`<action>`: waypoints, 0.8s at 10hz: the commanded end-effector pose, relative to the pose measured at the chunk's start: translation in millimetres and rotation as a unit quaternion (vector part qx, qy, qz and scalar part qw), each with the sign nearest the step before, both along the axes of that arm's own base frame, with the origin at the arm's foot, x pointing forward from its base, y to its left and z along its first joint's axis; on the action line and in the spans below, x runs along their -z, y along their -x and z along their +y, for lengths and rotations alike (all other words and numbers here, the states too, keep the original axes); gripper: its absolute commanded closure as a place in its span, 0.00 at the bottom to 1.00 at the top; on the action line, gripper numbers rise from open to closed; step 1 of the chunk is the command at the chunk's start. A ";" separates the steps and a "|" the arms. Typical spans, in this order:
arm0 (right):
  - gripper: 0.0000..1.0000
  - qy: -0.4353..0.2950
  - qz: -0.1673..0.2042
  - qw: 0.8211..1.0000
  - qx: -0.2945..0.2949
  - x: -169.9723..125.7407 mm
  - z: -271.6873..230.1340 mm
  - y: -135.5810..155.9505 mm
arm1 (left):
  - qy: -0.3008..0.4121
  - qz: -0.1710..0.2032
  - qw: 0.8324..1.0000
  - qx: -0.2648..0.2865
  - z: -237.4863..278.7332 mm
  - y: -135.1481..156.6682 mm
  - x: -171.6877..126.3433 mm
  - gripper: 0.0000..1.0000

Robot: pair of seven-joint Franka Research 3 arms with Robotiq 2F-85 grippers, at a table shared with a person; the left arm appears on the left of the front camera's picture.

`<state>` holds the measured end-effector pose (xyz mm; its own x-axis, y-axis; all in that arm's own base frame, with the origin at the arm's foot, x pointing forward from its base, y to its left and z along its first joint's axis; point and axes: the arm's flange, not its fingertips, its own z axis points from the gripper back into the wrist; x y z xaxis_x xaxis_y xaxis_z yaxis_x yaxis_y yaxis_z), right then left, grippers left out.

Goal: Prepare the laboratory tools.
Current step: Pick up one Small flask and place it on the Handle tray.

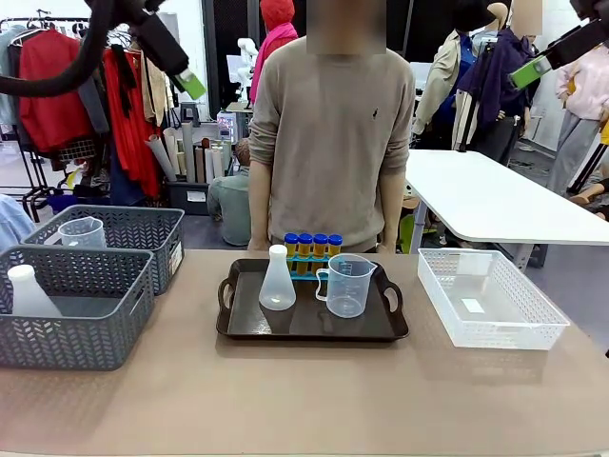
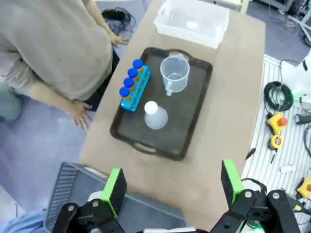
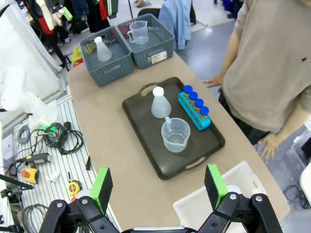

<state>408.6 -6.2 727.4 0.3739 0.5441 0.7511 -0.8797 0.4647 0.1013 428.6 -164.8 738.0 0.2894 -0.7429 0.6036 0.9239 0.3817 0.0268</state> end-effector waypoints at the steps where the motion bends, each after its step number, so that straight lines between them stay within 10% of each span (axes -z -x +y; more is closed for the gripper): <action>1: 0.00 -0.006 -0.001 1.000 -0.001 -1.6 1.7 1.7 | 0.029 -0.017 0.999 0.015 15.5 9.5 2.6 0.00; 8: 0.00 -0.006 -0.001 1.000 -0.001 -1.6 1.7 1.7 | 0.062 -0.045 0.997 0.031 30.3 16.9 -13.9 0.00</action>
<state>408.6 -6.2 727.4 0.3739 0.5441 0.7511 -0.8796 0.4647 0.1013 413.6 -138.7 759.1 0.2262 -0.6967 0.6808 0.9316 0.3589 0.0578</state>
